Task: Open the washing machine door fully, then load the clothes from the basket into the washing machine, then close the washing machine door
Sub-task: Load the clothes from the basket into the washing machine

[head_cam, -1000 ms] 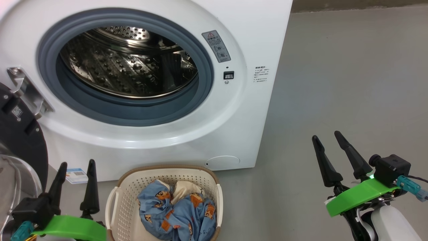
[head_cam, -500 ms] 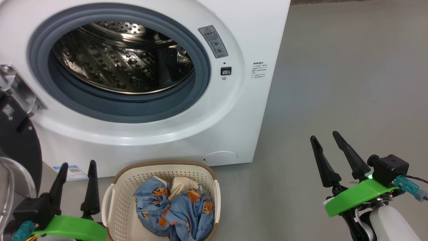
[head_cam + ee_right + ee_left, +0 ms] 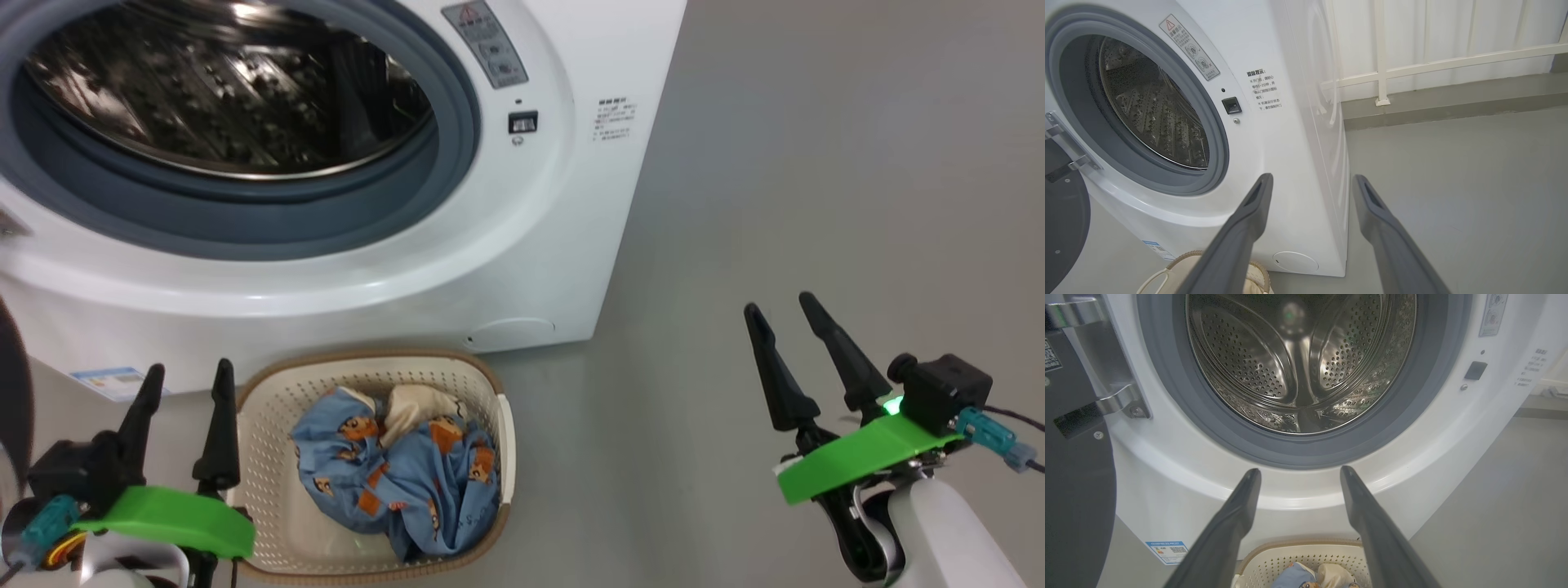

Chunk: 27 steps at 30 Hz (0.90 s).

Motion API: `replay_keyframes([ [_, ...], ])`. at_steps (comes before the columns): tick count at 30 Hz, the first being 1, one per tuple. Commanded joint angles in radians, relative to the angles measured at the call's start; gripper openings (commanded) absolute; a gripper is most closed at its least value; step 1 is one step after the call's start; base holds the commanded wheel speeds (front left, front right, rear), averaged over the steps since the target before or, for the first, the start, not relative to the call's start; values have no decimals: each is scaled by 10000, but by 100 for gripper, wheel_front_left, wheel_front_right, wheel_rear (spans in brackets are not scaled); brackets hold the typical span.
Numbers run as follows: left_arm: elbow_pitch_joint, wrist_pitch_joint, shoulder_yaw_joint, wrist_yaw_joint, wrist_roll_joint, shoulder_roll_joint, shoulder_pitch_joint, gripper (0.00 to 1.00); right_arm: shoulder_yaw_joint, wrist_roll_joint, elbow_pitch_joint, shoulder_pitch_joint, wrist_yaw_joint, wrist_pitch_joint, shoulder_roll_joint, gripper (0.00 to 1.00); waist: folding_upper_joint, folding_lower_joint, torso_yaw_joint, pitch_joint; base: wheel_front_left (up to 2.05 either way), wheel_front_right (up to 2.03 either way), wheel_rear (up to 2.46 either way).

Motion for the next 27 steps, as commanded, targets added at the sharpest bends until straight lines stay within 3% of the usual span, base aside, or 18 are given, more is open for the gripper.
replay_keyframes([
  [1,-130,31,323,-49,-64,322,-402,100,203,-86,-289,-281,16,-120,27,100,-1,1,-205,533,0,0,0],
  [12,1340,347,-31,-486,-282,373,-1519,100,110,-284,-507,-971,16,-120,292,100,-1,1,-496,2204,0,0,0],
  [27,4780,677,-1650,-1062,-519,446,-3632,100,226,-430,-740,-1863,16,-120,709,100,-1,1,-921,4070,0,0,0],
])
